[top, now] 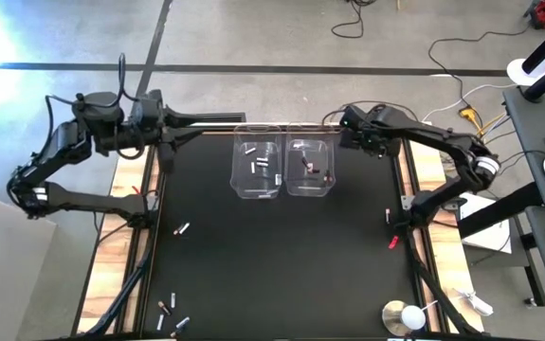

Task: Sort batteries
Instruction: Put the black battery into the right transparent bin

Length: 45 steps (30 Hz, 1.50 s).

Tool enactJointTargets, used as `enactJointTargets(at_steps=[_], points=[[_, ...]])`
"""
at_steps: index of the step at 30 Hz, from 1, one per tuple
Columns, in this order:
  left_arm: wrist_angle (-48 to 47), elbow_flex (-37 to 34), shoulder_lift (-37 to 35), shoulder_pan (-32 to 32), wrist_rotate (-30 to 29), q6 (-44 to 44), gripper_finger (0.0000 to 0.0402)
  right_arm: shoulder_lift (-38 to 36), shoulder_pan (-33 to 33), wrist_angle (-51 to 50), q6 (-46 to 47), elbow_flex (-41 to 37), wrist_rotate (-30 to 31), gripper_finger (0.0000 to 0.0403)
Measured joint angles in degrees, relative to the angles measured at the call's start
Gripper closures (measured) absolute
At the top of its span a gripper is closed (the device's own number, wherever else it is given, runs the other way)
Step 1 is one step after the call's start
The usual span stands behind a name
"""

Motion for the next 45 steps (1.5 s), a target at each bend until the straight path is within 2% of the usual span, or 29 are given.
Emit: enactJointTargets(at_steps=[3,6,13,16,20,27,34,41,45], points=[[2.0,0.0,1.1,0.0,0.0,-1.9,0.0283,0.2,-1.4,1.6,2.4,-4.1,-0.2,0.0216],[2.1,0.0,1.7,0.0,0.0,-3.9,0.0283,-1.1,-0.1,1.5,0.9,-7.7,-0.2,0.0216],[1.5,-1.1,3.0,-0.8,0.0,-8.3,0.0283,-8.9,11.2,-1.5,3.7,-15.2,-0.5,0.0216],[3.2,-2.5,4.3,-1.0,0.0,-8.4,0.0283,-10.0,15.6,-4.7,2.7,-17.5,-3.7,0.0216],[7.5,-4.5,6.6,-1.0,0.0,-6.6,0.0283,-9.4,19.8,-8.5,-6.2,-20.0,-9.8,0.0216],[9.5,-3.7,10.2,-1.0,0.0,-1.4,0.0283,-8.3,21.8,-9.2,-33.3,-20.4,-18.4,0.0214],[9.4,-3.3,9.8,-1.0,0.0,-0.3,0.0283,-5.6,23.1,-13.5,-52.5,-20.4,-18.1,0.0173],[7.4,-3.3,7.9,-1.0,0.0,-2.0,0.0283,-5.2,27.8,-13.5,-56.9,-20.9,-22.8,0.0095],[5.1,-3.4,7.5,-1.0,0.0,-2.6,0.0283,-5.0,31.1,-13.3,-56.2,-21.2,-23.0,0.0070]])
